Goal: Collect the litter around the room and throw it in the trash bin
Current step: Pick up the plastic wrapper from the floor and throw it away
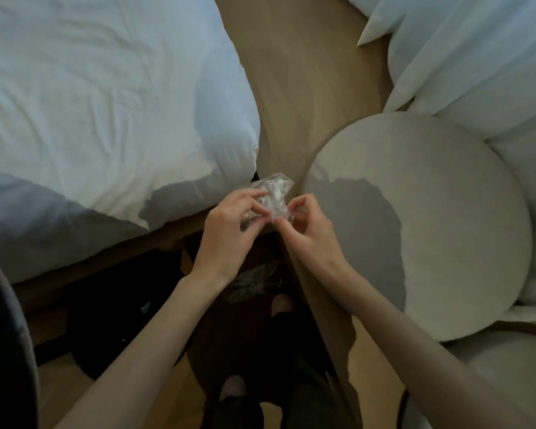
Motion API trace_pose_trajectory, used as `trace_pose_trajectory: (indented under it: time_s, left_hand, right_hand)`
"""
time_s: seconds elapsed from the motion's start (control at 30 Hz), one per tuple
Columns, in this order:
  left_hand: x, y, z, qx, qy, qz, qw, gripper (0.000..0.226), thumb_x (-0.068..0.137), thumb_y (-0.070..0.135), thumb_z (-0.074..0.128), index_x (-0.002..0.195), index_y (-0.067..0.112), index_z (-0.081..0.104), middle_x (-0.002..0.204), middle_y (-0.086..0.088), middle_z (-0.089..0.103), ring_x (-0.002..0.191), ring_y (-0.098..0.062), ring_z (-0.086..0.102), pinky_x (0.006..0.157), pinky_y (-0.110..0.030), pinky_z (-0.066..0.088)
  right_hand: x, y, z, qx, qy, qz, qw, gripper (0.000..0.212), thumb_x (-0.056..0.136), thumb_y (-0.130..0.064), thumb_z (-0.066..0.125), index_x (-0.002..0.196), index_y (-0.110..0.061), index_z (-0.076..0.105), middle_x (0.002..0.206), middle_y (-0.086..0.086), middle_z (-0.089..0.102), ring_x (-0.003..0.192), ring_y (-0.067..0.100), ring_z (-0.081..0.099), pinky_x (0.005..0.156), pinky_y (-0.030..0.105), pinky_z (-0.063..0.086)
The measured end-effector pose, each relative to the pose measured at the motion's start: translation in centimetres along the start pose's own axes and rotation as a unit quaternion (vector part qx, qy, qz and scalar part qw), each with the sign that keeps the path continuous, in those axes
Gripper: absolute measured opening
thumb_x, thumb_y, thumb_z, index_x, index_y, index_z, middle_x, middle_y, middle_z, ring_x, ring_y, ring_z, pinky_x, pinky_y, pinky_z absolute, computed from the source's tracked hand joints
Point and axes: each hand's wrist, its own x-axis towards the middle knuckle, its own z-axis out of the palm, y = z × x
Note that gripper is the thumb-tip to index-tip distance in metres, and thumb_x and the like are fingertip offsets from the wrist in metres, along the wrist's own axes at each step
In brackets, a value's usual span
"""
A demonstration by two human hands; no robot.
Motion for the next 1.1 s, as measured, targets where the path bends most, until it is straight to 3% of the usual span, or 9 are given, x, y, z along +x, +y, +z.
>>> trace_pose_trajectory:
  time_s: [0.07, 0.2, 0.3, 0.53, 0.63, 0.73, 0.87, 0.97, 1.1]
  left_hand:
    - [-2.9, -1.4, 0.8, -0.012, 0.004, -0.027, 1.0, 0.012, 0.081, 0.011, 0.069, 0.087, 0.021, 0.065, 0.117, 0.011, 0.059, 0.115, 0.002, 0.051, 0.092, -0.025, 0.052]
    - [-8.8, -5.0, 2.9, 0.005, 0.014, -0.065, 0.998, 0.025, 0.089, 0.017, 0.061, 0.113, 0.02, 0.057, 0.126, 0.008, 0.051, 0.12, 0.0, 0.045, 0.1, -0.019, 0.041]
    - [-12.9, -8.0, 4.8, 0.042, 0.017, -0.105, 0.993, 0.034, 0.096, 0.025, 0.048, 0.129, 0.02, 0.046, 0.135, 0.005, 0.044, 0.127, -0.006, 0.039, 0.096, -0.014, 0.03]
    - [-19.1, -17.9, 10.7, 0.072, -0.047, -0.183, 0.979, 0.042, 0.098, 0.023, 0.043, 0.139, 0.021, 0.037, 0.143, 0.002, 0.037, 0.132, -0.014, 0.036, 0.097, -0.02, 0.03]
    - [-20.1, -22.6, 13.9, 0.106, -0.075, -0.176, 0.976, 0.044, 0.098, 0.022, 0.043, 0.141, 0.02, 0.033, 0.145, 0.001, 0.034, 0.134, -0.015, 0.034, 0.101, -0.024, 0.032]
    - [-20.3, -27.9, 17.5, 0.126, -0.1, -0.175, 0.971, 0.049, 0.097, 0.021, 0.046, 0.144, 0.02, 0.029, 0.147, 0.0, 0.031, 0.135, -0.018, 0.032, 0.104, -0.031, 0.035]
    - [-19.4, -35.6, 22.1, 0.167, -0.165, -0.142, 0.962, 0.058, 0.094, 0.021, 0.052, 0.146, 0.024, 0.026, 0.151, -0.002, 0.024, 0.136, -0.026, 0.028, 0.109, -0.04, 0.034]
    - [-17.9, -40.7, 25.2, 0.188, -0.189, -0.121, 0.956, 0.063, 0.092, 0.029, 0.056, 0.146, 0.03, 0.025, 0.156, 0.0, 0.012, 0.141, -0.031, 0.016, 0.112, -0.049, 0.029]
    - [-15.9, -45.8, 29.0, 0.241, -0.204, -0.085, 0.945, 0.074, 0.089, 0.031, 0.06, 0.148, 0.035, 0.016, 0.159, 0.001, -0.003, 0.144, -0.034, 0.002, 0.112, -0.055, 0.024]
  right_hand:
    - [-2.0, 2.0, 2.2, -0.001, 0.026, 0.004, 1.0, 0.017, 0.09, -0.023, 0.063, 0.096, -0.017, 0.049, 0.078, 0.005, 0.067, 0.074, 0.026, 0.065, 0.067, 0.043, 0.052]
    - [-6.1, 6.6, 5.8, -0.029, 0.053, 0.01, 0.998, 0.014, 0.093, -0.018, 0.059, 0.101, -0.018, 0.048, 0.079, -0.004, 0.064, 0.07, 0.005, 0.066, 0.063, 0.025, 0.057]
    - [-8.3, 10.9, 7.6, -0.079, 0.069, 0.017, 0.994, 0.015, 0.096, -0.021, 0.055, 0.107, -0.02, 0.045, 0.085, -0.005, 0.064, 0.076, 0.004, 0.066, 0.067, 0.027, 0.058]
    - [-12.1, 21.4, 10.2, -0.117, 0.078, 0.063, 0.988, 0.022, 0.098, -0.02, 0.051, 0.118, -0.019, 0.043, 0.086, -0.003, 0.065, 0.073, 0.01, 0.065, 0.062, 0.031, 0.055]
    - [-11.9, 26.6, 11.2, -0.137, 0.052, 0.08, 0.986, 0.027, 0.098, -0.019, 0.049, 0.124, -0.021, 0.041, 0.082, 0.0, 0.063, 0.062, 0.011, 0.059, 0.049, 0.025, 0.046]
    - [-11.2, 32.0, 12.4, -0.192, 0.028, 0.09, 0.977, 0.032, 0.097, -0.02, 0.047, 0.128, -0.023, 0.038, 0.087, -0.002, 0.06, 0.076, 0.014, 0.061, 0.056, 0.025, 0.048]
    - [-9.9, 39.5, 13.8, -0.291, 0.029, -0.009, 0.956, 0.03, 0.094, -0.019, 0.049, 0.124, -0.021, 0.044, 0.087, -0.009, 0.055, 0.089, 0.013, 0.055, 0.064, 0.024, 0.043]
    - [-8.2, 44.1, 14.7, -0.303, 0.038, -0.038, 0.951, 0.03, 0.094, -0.02, 0.052, 0.124, -0.021, 0.048, 0.103, -0.008, 0.058, 0.095, 0.008, 0.055, 0.07, 0.022, 0.049]
    - [-6.6, 48.8, 16.3, -0.333, 0.028, -0.067, 0.94, 0.028, 0.092, -0.022, 0.054, 0.12, -0.026, 0.049, 0.107, -0.011, 0.05, 0.085, 0.002, 0.054, 0.062, 0.015, 0.045]
